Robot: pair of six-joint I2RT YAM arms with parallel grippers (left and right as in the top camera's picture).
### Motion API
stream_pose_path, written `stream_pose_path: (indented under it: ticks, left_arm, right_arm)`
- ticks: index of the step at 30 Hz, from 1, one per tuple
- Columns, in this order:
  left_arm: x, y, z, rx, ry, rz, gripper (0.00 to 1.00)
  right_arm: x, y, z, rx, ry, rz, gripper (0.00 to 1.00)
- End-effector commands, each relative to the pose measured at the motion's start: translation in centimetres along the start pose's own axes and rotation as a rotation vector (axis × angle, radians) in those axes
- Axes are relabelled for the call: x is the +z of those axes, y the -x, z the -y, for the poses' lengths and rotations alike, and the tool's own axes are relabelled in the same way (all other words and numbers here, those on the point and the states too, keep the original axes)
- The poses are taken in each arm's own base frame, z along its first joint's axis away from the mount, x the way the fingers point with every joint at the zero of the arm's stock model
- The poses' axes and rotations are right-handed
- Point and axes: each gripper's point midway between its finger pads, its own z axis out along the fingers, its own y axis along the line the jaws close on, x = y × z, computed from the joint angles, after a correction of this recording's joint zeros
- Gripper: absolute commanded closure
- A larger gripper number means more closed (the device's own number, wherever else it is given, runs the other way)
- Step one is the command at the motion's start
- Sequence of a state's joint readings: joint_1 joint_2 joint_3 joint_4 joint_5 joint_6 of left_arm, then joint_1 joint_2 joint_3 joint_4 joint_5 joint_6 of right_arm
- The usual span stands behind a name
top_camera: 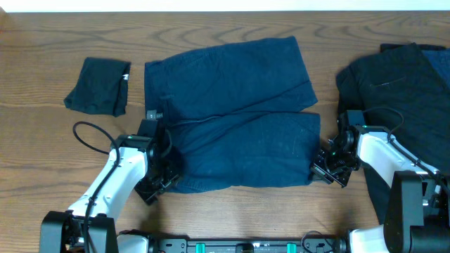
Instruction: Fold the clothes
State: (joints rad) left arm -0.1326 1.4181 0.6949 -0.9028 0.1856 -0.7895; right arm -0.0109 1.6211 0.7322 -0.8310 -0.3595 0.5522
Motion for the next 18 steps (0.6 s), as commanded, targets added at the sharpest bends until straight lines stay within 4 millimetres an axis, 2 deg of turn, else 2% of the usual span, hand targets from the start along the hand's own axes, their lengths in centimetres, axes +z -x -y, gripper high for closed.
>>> stream_pose_path:
  ticks: [1,14,18]
  left_arm:
    - [0.1,0.3,0.4,-0.048,-0.017,0.007,0.33]
    - [0.1,1.1,-0.2,-0.145,-0.009,0.029,0.34]
    - [0.5,1.6,-1.3,-0.17,0.023,0.049,0.34]
  right_arm:
    - [0.6,1.5,2.0,-0.018,-0.104,0.068,0.98]
    - [0.6,1.6,1.9,-0.035,-0.102,0.072,0.96]
    - [0.6,1.6,1.9,-0.035,-0.101,0.073,0.96]
